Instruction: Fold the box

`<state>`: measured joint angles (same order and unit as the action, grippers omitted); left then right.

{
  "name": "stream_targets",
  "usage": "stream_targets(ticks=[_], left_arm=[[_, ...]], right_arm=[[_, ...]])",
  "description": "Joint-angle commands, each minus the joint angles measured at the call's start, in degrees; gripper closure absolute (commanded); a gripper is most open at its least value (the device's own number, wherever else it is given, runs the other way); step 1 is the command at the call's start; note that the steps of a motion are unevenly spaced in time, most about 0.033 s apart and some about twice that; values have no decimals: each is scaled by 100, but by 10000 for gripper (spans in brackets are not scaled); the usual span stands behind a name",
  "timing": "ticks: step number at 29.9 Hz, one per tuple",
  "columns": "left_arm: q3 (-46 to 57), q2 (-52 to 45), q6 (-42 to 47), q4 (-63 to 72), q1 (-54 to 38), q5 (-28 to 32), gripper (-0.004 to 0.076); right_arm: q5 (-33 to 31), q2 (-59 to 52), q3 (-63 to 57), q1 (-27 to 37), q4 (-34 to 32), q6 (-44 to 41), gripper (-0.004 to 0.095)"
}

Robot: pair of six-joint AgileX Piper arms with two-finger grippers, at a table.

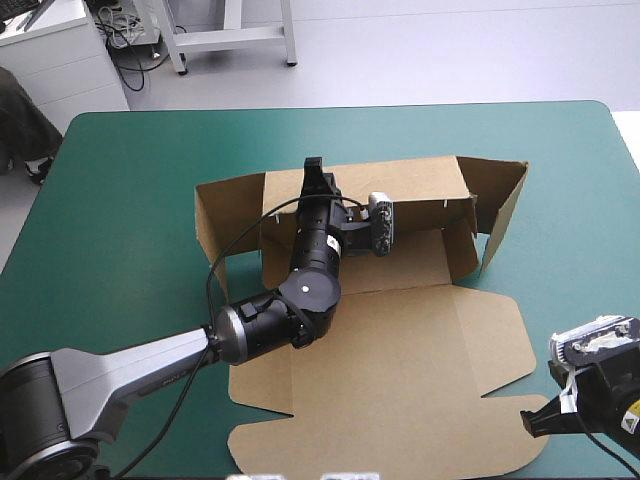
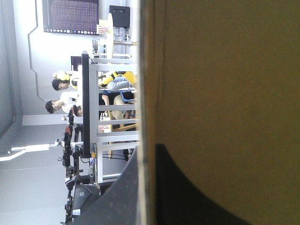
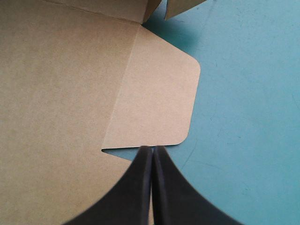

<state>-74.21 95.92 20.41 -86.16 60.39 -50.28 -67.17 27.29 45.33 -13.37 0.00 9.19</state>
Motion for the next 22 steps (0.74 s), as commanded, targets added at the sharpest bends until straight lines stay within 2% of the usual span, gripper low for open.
stream_targets(ticks=[1,8,18,22], left_arm=[[179,-362,466,-768,127,-234,750],[902,-594,963,-931,193,-289,750],[986,-594,976,-918,145,-5,750],[986,-594,976,-959,92,-59,749]], right_arm=[[345,48,188,47,0,-23,931],[438,48,188,47,31,-52,931],[492,48,201,47,0,-262,931],[492,70,505,47,0,-653,924]])
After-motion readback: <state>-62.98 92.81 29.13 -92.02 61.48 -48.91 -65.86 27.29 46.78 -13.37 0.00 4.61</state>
